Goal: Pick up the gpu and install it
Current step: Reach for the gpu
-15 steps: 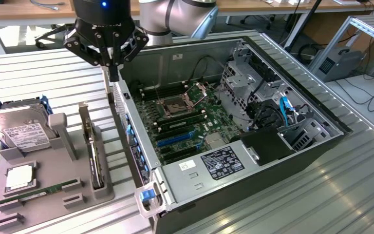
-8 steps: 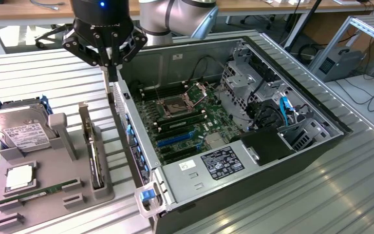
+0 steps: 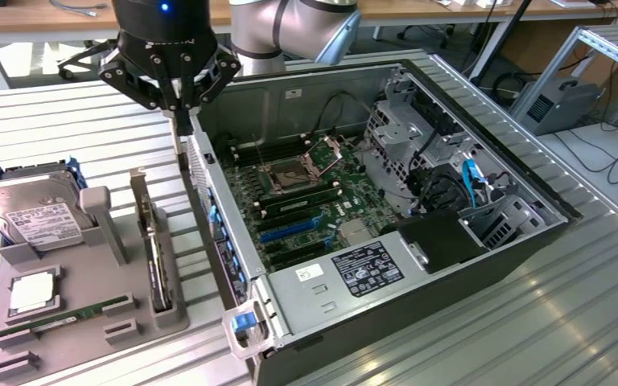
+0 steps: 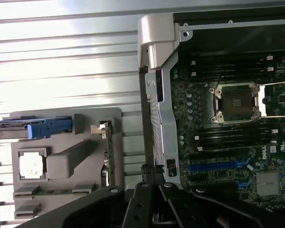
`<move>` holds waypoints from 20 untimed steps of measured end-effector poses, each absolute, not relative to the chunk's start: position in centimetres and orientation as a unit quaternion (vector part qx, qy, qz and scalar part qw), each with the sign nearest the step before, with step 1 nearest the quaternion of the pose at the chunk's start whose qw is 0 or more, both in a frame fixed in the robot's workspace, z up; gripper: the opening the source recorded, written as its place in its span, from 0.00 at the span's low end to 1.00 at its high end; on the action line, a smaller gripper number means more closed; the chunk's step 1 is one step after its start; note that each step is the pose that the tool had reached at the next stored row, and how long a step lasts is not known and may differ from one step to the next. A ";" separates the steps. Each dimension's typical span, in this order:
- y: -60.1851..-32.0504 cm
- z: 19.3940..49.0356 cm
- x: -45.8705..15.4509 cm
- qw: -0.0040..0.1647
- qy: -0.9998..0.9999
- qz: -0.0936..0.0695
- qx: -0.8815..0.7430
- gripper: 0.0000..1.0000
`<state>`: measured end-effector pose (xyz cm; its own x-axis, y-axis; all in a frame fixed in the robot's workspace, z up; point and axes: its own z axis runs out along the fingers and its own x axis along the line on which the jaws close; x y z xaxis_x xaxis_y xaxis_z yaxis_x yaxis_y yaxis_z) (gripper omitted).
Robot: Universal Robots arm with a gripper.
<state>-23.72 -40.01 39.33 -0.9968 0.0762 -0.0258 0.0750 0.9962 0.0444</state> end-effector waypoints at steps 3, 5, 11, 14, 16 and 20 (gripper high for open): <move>-40.0 39.3 -23.9 0.014 0.999 0.022 0.038 0.11; -40.0 39.3 -24.0 0.014 0.999 0.022 0.038 0.11; -40.0 39.3 -24.2 0.014 0.999 0.022 0.038 0.11; -40.0 39.3 -24.4 0.014 0.999 0.022 0.038 0.11; -40.1 39.3 -24.4 0.014 0.999 0.022 0.038 0.11; -40.1 39.3 -24.5 0.014 0.999 0.022 0.038 0.11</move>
<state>-24.52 -40.06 39.33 -0.9968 0.0762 -0.0258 0.0750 0.9962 0.0445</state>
